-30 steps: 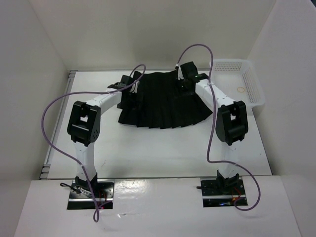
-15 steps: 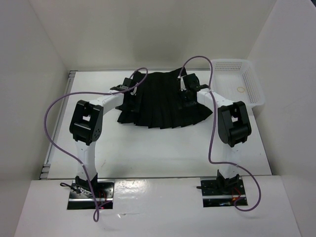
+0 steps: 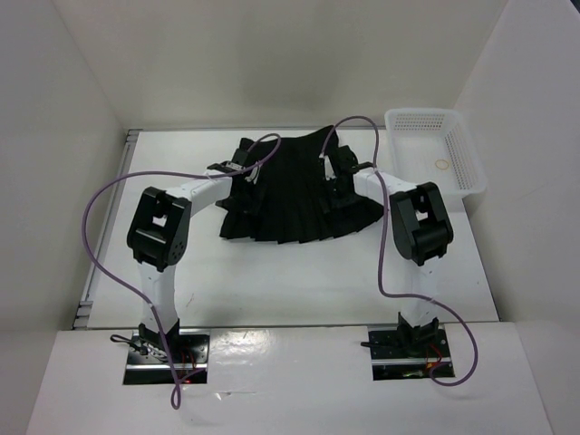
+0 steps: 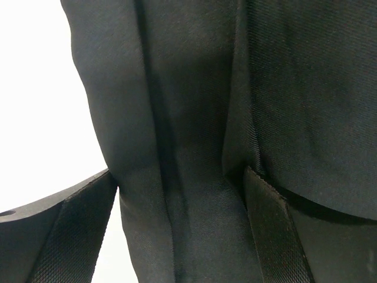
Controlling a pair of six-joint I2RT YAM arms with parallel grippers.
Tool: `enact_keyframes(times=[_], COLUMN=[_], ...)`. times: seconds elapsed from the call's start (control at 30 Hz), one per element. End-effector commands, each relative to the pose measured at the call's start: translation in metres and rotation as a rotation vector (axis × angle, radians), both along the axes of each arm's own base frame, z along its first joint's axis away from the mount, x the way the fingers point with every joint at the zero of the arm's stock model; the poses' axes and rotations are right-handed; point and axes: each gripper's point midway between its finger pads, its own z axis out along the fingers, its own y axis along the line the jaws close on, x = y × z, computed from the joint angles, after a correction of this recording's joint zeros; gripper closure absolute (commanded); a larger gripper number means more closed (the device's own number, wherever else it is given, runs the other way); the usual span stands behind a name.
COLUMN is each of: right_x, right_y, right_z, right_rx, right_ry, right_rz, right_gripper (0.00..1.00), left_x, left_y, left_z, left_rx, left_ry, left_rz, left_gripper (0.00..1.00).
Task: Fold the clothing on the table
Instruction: Flatten the skirt out
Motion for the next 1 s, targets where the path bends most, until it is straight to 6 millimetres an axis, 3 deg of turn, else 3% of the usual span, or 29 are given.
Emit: enact_keyframes(times=[0.0, 0.17, 0.33, 0.37, 0.43, 0.6, 0.83, 0.93, 0.97], right_x=[-0.039, -0.077, -0.122, -0.130, -0.136, -0.178, -0.205, -0.200, -0.201], right_y=[0.000, -0.010, -0.018, -0.021, -0.011, 0.014, 0.033, 0.038, 0.042], right_z=[-0.004, 0.001, 0.000, 0.000, 0.009, 0.009, 0.019, 0.040, 0.050], right_rx=[-0.011, -0.009, -0.023, -0.052, -0.042, -0.039, 0.024, 0.055, 0.082], right_ry=[0.104, 0.162, 0.268, 0.293, 0.291, 0.391, 0.457, 0.389, 0.375], right_rz=[0.018, 0.027, 0.070, 0.072, 0.141, 0.301, 0.445, 0.478, 0.504], right_gripper=[0.15, 0.15, 0.15, 0.11, 0.11, 0.11, 0.07, 0.06, 0.06], left_x=[-0.049, -0.079, -0.124, -0.138, -0.152, -0.188, -0.189, -0.182, -0.178], left_y=[0.004, -0.013, -0.028, -0.031, -0.035, -0.038, -0.041, -0.039, -0.039], left_z=[-0.020, -0.023, -0.027, -0.029, -0.026, -0.022, 0.011, 0.038, 0.059], left_rx=[0.023, 0.045, 0.070, 0.084, 0.078, 0.081, 0.046, 0.047, 0.034], left_ry=[0.191, 0.257, 0.348, 0.371, 0.389, 0.453, 0.358, 0.261, 0.196], left_rz=[-0.086, -0.203, -0.350, -0.376, -0.428, -0.533, -0.573, -0.568, -0.567], left_gripper=[0.08, 0.08, 0.08, 0.08, 0.08, 0.09, 0.06, 0.04, 0.02])
